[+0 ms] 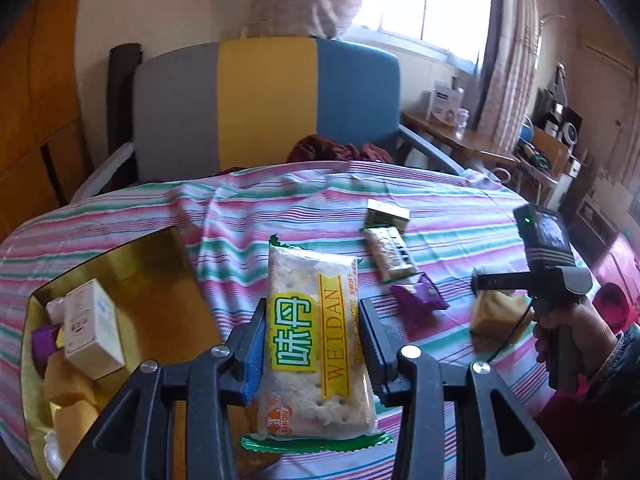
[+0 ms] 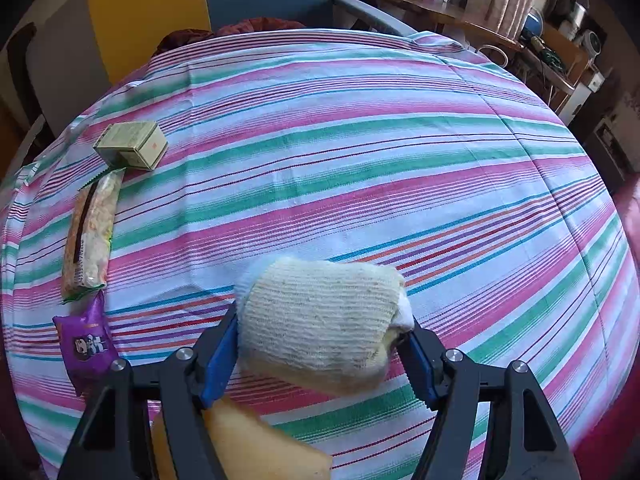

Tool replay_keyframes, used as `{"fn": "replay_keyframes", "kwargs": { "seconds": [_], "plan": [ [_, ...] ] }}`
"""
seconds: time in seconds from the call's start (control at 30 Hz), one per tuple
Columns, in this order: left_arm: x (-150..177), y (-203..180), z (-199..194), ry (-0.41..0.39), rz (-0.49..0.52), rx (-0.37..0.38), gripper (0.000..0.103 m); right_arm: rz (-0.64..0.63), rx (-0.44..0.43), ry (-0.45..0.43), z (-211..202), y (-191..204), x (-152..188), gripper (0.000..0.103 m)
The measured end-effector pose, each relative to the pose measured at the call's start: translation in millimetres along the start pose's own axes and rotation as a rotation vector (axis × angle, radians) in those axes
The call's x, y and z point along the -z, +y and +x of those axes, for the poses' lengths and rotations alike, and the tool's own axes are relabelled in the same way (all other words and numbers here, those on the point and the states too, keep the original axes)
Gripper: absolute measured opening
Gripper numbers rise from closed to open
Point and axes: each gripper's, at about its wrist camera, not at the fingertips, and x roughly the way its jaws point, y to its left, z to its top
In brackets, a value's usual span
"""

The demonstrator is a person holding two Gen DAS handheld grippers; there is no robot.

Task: Organize objects
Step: 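Carry the cracker pack into the tray and release it with the left gripper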

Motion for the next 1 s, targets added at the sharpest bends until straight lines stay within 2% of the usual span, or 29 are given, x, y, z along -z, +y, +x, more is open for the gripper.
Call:
{"fn": "replay_keyframes", "kwargs": {
  "seconds": [0.17,0.23,0.4,0.5,0.57,0.63,0.8,0.87,1.0],
  "plan": [
    [10,41,-7,0.020,-0.089,-0.019,0.042,-0.002,0.003,-0.006,6,3,-4,0.072],
    [17,68,-9,0.041,-0.171,-0.007,0.042,-0.001,0.004,-0.007,3,1,-2,0.072],
    [48,145,-22,0.076,-0.398,-0.033,0.042,-0.011,0.012,-0.007,3,1,-2,0.072],
    [67,177,-30,0.085,-0.478,-0.064,0.042,-0.018,0.019,-0.008,5,5,-4,0.072],
    [74,185,-34,0.090,-0.481,-0.087,0.042,-0.019,0.019,-0.008,5,4,-4,0.072],
    [78,186,-35,0.093,-0.476,-0.074,0.042,-0.021,0.021,-0.008,5,4,-4,0.072],
    [77,167,-15,0.150,-0.406,-0.069,0.042,-0.028,0.023,-0.009,5,3,-5,0.072],
    [78,164,-6,0.194,-0.379,-0.137,0.042,-0.028,0.023,-0.010,4,2,-5,0.072],
    [86,171,8,0.248,-0.369,-0.191,0.042,-0.032,0.026,-0.010,5,2,-5,0.072]
  ]
}}
